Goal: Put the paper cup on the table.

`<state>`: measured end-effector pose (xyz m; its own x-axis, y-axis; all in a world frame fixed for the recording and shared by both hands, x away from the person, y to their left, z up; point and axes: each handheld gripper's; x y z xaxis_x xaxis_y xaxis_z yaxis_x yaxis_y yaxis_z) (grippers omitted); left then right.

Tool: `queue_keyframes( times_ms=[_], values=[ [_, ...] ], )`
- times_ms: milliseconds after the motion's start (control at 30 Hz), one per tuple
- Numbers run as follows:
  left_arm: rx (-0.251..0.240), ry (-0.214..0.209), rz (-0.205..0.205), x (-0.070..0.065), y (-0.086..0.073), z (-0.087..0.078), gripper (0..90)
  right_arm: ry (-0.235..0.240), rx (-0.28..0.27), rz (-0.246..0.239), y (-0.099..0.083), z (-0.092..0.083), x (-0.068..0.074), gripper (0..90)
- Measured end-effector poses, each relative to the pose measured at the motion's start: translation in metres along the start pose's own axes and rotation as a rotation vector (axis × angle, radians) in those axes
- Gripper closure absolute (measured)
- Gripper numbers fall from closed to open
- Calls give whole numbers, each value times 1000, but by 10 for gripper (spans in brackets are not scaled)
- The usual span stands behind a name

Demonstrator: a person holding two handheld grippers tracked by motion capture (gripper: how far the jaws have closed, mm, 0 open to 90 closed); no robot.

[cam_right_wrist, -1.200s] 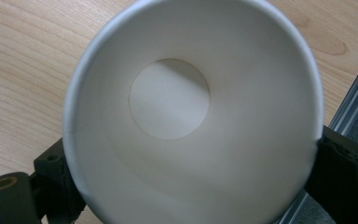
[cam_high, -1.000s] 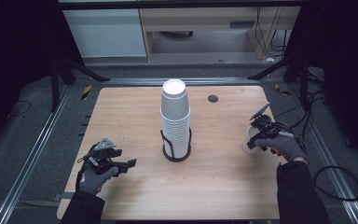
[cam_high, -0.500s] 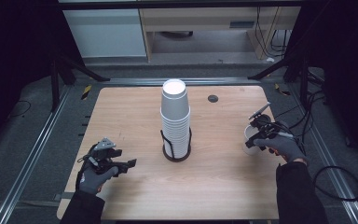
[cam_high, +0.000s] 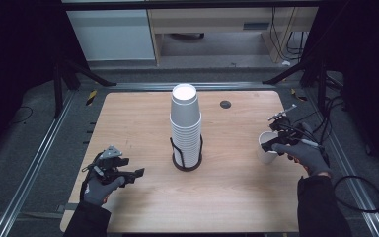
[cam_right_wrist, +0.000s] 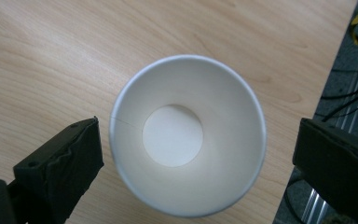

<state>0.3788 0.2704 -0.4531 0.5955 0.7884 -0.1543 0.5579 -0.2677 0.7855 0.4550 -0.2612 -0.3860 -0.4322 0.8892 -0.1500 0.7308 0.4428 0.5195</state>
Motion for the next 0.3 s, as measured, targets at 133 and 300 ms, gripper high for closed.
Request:
queue_keyframes(
  times_ms=[133, 300],
  values=[
    [-10, 1, -1, 0, 1, -2, 183, -15, -86, 24, -5, -17, -1, 18],
    [-16, 7, 5, 0, 2, -4, 183, -41, -229, 90, -18, -39, 2, 21]
  ],
)
Point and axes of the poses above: each handheld gripper's, and its own axes: z roughly forward along the jaws, y roughly out of its top, x roughly to its left, and after that the axes turned 4 degrees about -x, right-handed
